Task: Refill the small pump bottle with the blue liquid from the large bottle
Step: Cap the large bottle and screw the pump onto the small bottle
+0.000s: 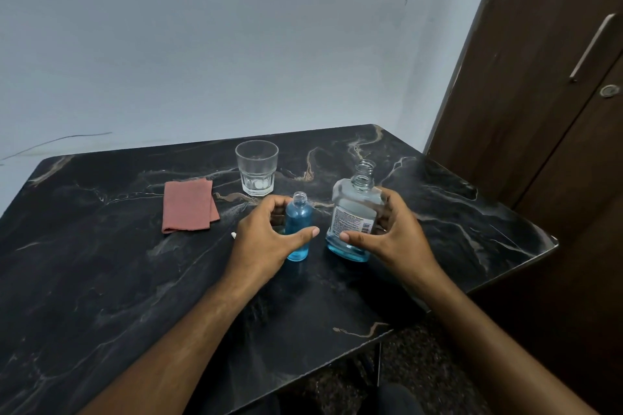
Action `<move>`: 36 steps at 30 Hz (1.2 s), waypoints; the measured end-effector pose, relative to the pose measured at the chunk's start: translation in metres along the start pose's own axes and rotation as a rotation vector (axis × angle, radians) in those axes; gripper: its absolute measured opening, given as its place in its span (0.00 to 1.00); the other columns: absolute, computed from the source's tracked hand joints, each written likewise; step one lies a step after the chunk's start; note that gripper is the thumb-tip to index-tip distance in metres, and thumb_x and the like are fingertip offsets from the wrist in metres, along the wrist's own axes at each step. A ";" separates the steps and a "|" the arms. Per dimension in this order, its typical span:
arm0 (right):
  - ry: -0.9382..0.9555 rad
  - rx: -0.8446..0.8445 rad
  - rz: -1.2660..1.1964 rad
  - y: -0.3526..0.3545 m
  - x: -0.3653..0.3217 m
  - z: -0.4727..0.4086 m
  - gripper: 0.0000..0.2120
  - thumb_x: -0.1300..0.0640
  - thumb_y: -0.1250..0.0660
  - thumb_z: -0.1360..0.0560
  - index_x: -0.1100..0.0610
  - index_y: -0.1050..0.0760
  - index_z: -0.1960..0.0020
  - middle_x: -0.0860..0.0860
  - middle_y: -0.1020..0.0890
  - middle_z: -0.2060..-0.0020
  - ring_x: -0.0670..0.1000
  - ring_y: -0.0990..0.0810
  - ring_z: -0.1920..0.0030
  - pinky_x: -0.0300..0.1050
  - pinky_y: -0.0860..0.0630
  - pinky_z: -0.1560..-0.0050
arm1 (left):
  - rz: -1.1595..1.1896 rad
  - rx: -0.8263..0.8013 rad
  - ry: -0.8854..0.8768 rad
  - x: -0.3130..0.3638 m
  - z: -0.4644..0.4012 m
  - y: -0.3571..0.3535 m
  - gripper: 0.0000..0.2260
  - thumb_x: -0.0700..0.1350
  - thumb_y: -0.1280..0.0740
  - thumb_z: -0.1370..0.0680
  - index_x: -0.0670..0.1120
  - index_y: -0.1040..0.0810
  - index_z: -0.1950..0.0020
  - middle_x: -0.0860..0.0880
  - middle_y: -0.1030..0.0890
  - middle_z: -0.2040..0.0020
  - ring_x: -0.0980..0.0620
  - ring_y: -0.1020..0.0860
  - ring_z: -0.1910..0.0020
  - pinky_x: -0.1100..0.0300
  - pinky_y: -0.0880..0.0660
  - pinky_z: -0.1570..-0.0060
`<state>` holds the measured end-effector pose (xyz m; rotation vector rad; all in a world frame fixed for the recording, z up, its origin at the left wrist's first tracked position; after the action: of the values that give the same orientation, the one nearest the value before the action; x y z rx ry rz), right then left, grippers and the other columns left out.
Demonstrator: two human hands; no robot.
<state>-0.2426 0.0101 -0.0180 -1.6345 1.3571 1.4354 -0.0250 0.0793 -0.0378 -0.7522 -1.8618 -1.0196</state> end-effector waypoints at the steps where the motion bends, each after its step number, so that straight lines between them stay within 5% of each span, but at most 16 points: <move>1: 0.012 -0.003 0.027 0.002 -0.001 0.002 0.40 0.54 0.17 0.42 0.48 0.29 0.33 0.46 0.17 0.42 0.43 0.17 0.42 0.41 0.19 0.44 | 0.000 -0.001 -0.006 0.000 0.000 0.000 0.21 0.56 0.17 0.36 0.62 0.23 0.48 0.62 0.16 0.50 0.67 0.19 0.50 0.74 0.27 0.53; 7: 0.097 0.143 0.100 0.040 -0.010 0.016 0.32 0.46 0.20 0.36 0.50 0.25 0.35 0.49 0.15 0.47 0.46 0.16 0.45 0.41 0.19 0.45 | 0.029 -0.017 -0.039 0.002 0.002 0.000 0.28 0.58 0.16 0.39 0.66 0.25 0.44 0.63 0.17 0.46 0.65 0.19 0.46 0.67 0.22 0.45; 11: 0.095 0.374 0.342 0.080 -0.011 0.019 0.17 0.54 0.22 0.29 0.51 0.20 0.42 0.51 0.15 0.52 0.48 0.16 0.54 0.39 0.19 0.51 | 0.116 0.013 -0.107 0.015 0.005 0.009 0.38 0.62 0.19 0.42 0.58 0.25 0.33 0.59 0.20 0.39 0.64 0.21 0.40 0.66 0.25 0.39; 13: -0.027 0.317 0.501 0.087 0.000 0.012 0.21 0.54 0.21 0.31 0.52 0.20 0.39 0.52 0.16 0.50 0.52 0.18 0.53 0.45 0.21 0.50 | 0.126 0.089 -0.186 0.029 0.009 0.019 0.38 0.62 0.21 0.39 0.55 0.25 0.32 0.56 0.21 0.37 0.61 0.22 0.37 0.64 0.26 0.36; 17: -0.195 0.060 0.737 0.076 0.022 0.002 0.37 0.47 0.17 0.38 0.58 0.23 0.33 0.52 0.20 0.44 0.49 0.22 0.46 0.38 0.29 0.49 | -0.066 0.163 -0.361 0.066 0.017 0.028 0.26 0.63 0.27 0.31 0.54 0.20 0.36 0.58 0.20 0.40 0.64 0.23 0.39 0.68 0.26 0.40; 22: -0.152 0.089 0.691 0.067 0.027 -0.005 0.23 0.51 0.17 0.36 0.56 0.17 0.44 0.48 0.18 0.56 0.46 0.21 0.57 0.34 0.28 0.58 | -0.213 0.044 -0.349 0.092 0.014 0.009 0.27 0.61 0.25 0.29 0.56 0.22 0.31 0.60 0.20 0.37 0.63 0.24 0.37 0.66 0.29 0.37; 25: -0.165 0.179 0.413 0.070 0.018 -0.008 0.17 0.56 0.17 0.35 0.58 0.17 0.50 0.52 0.14 0.57 0.51 0.16 0.58 0.44 0.20 0.54 | -0.271 0.025 -0.321 0.100 0.006 -0.005 0.30 0.61 0.23 0.30 0.54 0.22 0.30 0.57 0.20 0.36 0.59 0.25 0.36 0.62 0.30 0.36; 29: -0.089 0.120 0.013 0.065 -0.029 -0.017 0.17 0.61 0.22 0.30 0.63 0.18 0.43 0.53 0.13 0.56 0.53 0.15 0.59 0.52 0.16 0.52 | -0.310 0.044 -0.305 0.109 -0.004 -0.017 0.29 0.63 0.23 0.32 0.52 0.18 0.35 0.55 0.17 0.38 0.57 0.23 0.37 0.64 0.30 0.38; 32: 0.053 0.007 0.212 0.058 -0.077 -0.025 0.19 0.62 0.28 0.23 0.56 0.22 0.33 0.49 0.15 0.50 0.49 0.13 0.55 0.43 0.17 0.51 | -0.322 0.053 -0.312 0.112 -0.008 -0.021 0.25 0.61 0.23 0.32 0.52 0.16 0.38 0.54 0.16 0.40 0.56 0.22 0.38 0.62 0.29 0.38; 36: 0.216 -0.038 0.726 0.046 -0.118 -0.032 0.27 0.60 0.26 0.25 0.52 0.27 0.27 0.51 0.21 0.43 0.49 0.18 0.50 0.45 0.21 0.45 | -0.309 0.067 -0.307 0.111 -0.011 -0.021 0.23 0.61 0.23 0.34 0.54 0.14 0.43 0.54 0.14 0.43 0.56 0.22 0.40 0.62 0.30 0.41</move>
<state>-0.2624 0.0035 0.1109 -1.4046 2.2102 1.7000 -0.0879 0.0707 0.0568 -0.6190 -2.3195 -1.0711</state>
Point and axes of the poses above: each hand's wrist, its own z-axis away from the middle knuckle, its own y-axis out of the back of the hand, x = y × z, the point moved 7 cm from there along -z, towards the middle knuckle
